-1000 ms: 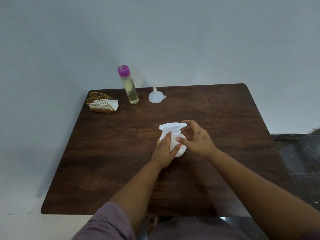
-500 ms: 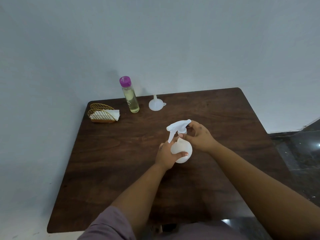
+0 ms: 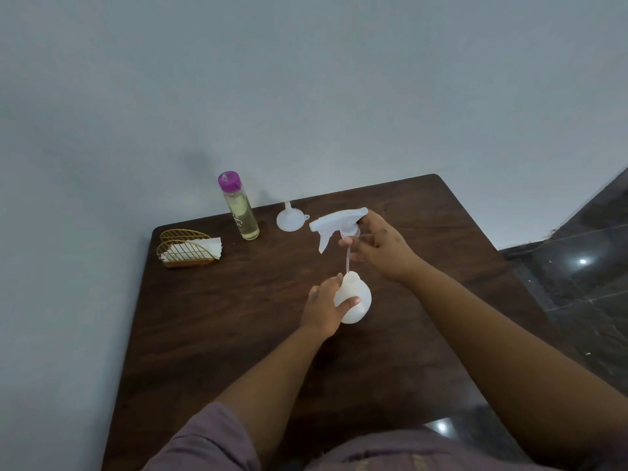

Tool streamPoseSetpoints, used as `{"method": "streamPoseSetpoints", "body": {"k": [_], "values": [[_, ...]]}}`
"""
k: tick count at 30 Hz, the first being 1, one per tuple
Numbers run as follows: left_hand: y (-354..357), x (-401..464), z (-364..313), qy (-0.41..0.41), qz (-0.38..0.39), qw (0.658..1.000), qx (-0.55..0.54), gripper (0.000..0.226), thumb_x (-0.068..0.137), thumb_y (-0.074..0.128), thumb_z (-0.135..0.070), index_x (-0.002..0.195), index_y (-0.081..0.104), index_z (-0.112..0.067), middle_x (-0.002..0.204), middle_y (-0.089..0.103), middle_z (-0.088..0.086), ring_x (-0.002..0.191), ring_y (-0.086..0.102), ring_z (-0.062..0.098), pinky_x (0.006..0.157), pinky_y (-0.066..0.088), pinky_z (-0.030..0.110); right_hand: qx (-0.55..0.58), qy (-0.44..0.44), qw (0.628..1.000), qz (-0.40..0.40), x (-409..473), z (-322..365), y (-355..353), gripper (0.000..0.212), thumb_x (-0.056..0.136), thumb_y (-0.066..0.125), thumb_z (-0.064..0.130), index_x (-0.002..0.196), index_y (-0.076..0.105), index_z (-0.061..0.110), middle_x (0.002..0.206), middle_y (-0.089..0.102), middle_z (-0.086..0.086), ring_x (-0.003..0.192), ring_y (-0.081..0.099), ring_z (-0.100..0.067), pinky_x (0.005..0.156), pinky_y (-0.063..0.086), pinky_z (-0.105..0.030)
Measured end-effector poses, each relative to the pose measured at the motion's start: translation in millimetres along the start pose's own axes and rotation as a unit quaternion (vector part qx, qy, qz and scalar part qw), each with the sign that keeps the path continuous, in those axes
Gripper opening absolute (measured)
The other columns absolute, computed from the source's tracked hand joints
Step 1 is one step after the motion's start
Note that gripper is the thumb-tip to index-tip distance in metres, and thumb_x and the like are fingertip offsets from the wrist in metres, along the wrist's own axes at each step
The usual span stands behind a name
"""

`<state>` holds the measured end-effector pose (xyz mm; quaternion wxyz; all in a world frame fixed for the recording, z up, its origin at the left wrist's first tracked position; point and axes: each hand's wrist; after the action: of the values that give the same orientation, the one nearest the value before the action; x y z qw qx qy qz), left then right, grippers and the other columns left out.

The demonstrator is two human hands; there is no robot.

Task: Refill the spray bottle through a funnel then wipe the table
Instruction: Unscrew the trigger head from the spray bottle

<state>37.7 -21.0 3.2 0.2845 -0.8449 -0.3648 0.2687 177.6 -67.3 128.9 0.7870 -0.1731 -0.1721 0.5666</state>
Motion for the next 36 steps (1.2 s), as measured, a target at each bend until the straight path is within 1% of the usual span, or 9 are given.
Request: {"method": "streamPoseSetpoints", "body": {"k": [5, 8, 11, 14, 17, 20, 23, 33, 36], "values": [[-7, 1, 0, 0.020, 0.008, 0.999, 0.024, 0.067, 0.088, 0.063, -0.050, 0.145, 0.042, -0.021, 0.147, 0.045, -0.004, 0.135, 0.035, 0.024, 0.104, 0.039, 0.039, 0.042, -0.001, 0.998, -0.037, 0, 26, -7, 0.031, 0.094, 0.055, 0.012, 0.124, 0.048, 0.019, 0.125, 0.053, -0.009, 0.100, 0.067, -0.021, 0.080, 0.059, -0.040], [-13, 1, -2, 0.037, -0.001, 0.999, 0.017, 0.065, 0.086, 0.066, -0.050, 0.141, 0.046, -0.023, 0.143, 0.049, -0.004, 0.132, 0.038, 0.022, 0.101, 0.042, 0.039, 0.106, 0.018, 0.990, -0.091, 0, 37, -9, 0.027, 0.094, 0.055, 0.009, 0.114, 0.051, 0.026, 0.120, 0.056, -0.004, 0.097, 0.068, -0.015, 0.078, 0.060, -0.039], [-19, 1, -6, 0.059, -0.021, 0.998, -0.016, 0.061, 0.082, 0.070, -0.051, 0.136, 0.052, -0.029, 0.138, 0.054, -0.007, 0.127, 0.042, 0.018, 0.097, 0.046, 0.039, 0.180, 0.046, 0.972, -0.145, 0, 42, -12, 0.024, 0.094, 0.055, 0.008, 0.105, 0.052, 0.029, 0.111, 0.059, -0.001, 0.094, 0.069, -0.015, 0.076, 0.060, -0.041], [-24, 5, -11, 0.082, -0.020, 0.996, -0.031, 0.060, 0.083, 0.070, -0.051, 0.137, 0.051, -0.032, 0.140, 0.053, -0.008, 0.129, 0.041, 0.018, 0.100, 0.045, 0.040, 0.231, 0.074, 0.955, -0.171, 0, 42, -18, 0.022, 0.093, 0.057, 0.007, 0.111, 0.053, 0.020, 0.104, 0.059, 0.001, 0.093, 0.069, -0.018, 0.077, 0.060, -0.045], [-27, 8, -18, 0.095, 0.006, 0.995, -0.027, 0.061, 0.084, 0.069, -0.048, 0.140, 0.048, -0.033, 0.144, 0.049, -0.007, 0.132, 0.039, 0.018, 0.104, 0.041, 0.043, 0.266, 0.088, 0.944, -0.172, -2, 43, -20, 0.027, 0.093, 0.060, 0.009, 0.118, 0.051, 0.015, 0.107, 0.058, -0.003, 0.094, 0.068, -0.021, 0.077, 0.059, -0.047], [-24, 9, -21, 0.118, 0.037, 0.992, -0.029, 0.044, 0.087, 0.068, -0.040, 0.129, 0.057, -0.035, 0.138, 0.054, -0.007, 0.130, 0.044, 0.019, 0.102, 0.043, 0.040, 0.284, 0.091, 0.937, -0.183, -4, 44, -17, 0.028, 0.093, 0.059, 0.009, 0.120, 0.050, 0.012, 0.108, 0.057, -0.004, 0.094, 0.068, -0.021, 0.076, 0.059, -0.044], [-23, 8, -22, 0.114, 0.024, 0.993, -0.028, 0.033, 0.088, 0.068, -0.038, 0.120, 0.062, -0.031, 0.131, 0.059, -0.005, 0.123, 0.051, 0.019, 0.099, 0.049, 0.038, 0.310, 0.092, 0.925, -0.201, -5, 44, -19, 0.028, 0.094, 0.058, 0.009, 0.121, 0.049, 0.011, 0.109, 0.056, -0.002, 0.095, 0.068, -0.021, 0.076, 0.059, -0.044], [-31, 9, -15, 0.086, 0.030, 0.996, -0.022, 0.034, 0.089, 0.066, -0.041, 0.121, 0.060, -0.029, 0.132, 0.058, -0.003, 0.120, 0.053, 0.019, 0.097, 0.051, 0.035, 0.412, 0.107, 0.868, -0.254, -2, 54, -41, 0.028, 0.096, 0.054, 0.009, 0.123, 0.047, 0.003, 0.102, 0.053, -0.006, 0.091, 0.068, -0.025, 0.073, 0.060, -0.043], [-32, 8, -14, 0.090, 0.023, 0.996, -0.013, 0.035, 0.091, 0.064, -0.041, 0.122, 0.060, -0.027, 0.132, 0.058, -0.003, 0.120, 0.052, 0.019, 0.097, 0.051, 0.035, 0.415, 0.126, 0.862, -0.263, 1, 57, -47, 0.028, 0.097, 0.053, 0.009, 0.123, 0.047, 0.001, 0.103, 0.052, -0.006, 0.092, 0.068, -0.026, 0.073, 0.060, -0.045]]}}
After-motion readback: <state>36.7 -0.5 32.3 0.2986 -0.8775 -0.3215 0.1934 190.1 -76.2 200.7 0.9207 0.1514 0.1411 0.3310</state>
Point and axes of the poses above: each hand's wrist, its own x-axis towards the middle knuckle, its own y-axis out of the palm, z = x × y
